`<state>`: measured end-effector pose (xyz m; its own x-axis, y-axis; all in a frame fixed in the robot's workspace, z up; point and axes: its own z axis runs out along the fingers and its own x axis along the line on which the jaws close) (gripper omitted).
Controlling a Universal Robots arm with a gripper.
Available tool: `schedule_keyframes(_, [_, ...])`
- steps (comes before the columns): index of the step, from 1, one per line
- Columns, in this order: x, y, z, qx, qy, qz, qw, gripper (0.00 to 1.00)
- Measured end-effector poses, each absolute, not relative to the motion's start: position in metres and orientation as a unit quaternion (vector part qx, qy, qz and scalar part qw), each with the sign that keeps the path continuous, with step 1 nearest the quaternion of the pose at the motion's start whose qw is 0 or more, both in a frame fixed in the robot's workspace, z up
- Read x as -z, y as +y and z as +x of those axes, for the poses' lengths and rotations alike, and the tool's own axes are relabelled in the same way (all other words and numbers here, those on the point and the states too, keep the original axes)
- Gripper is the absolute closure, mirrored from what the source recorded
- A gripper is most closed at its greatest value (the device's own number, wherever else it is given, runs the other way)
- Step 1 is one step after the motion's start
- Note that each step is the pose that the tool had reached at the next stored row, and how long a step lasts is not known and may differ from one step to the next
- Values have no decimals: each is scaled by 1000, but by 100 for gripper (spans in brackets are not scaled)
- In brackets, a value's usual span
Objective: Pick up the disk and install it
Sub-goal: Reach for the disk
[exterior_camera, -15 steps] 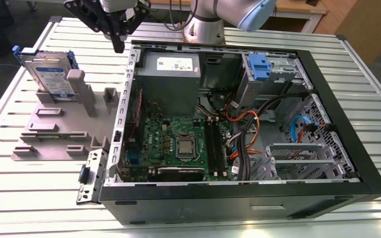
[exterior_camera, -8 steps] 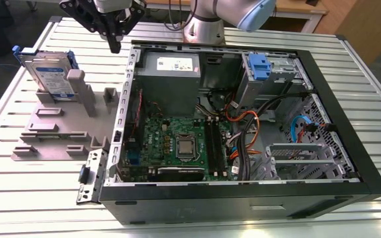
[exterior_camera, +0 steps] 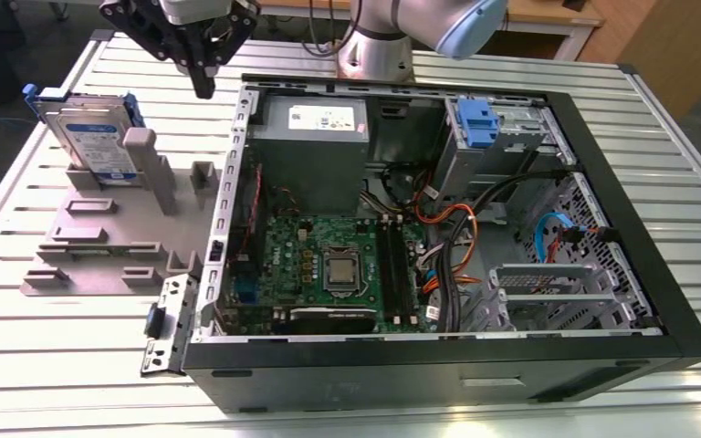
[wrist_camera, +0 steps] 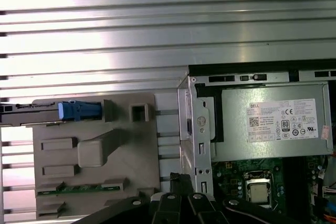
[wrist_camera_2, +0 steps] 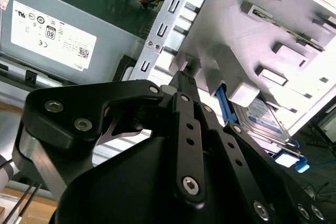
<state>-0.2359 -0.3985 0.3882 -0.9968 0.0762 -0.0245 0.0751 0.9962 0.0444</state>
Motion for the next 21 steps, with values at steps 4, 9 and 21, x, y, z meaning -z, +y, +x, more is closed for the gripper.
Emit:
schedule_keyframes(4, [-388, -398, -240, -22, 999, 38, 13, 89])
schedule_keyframes(9, [-387, -398, -245, -22, 999, 38, 13, 89])
schedule_keyframes(21, [-386, -398, -254, -22, 999, 38, 13, 89])
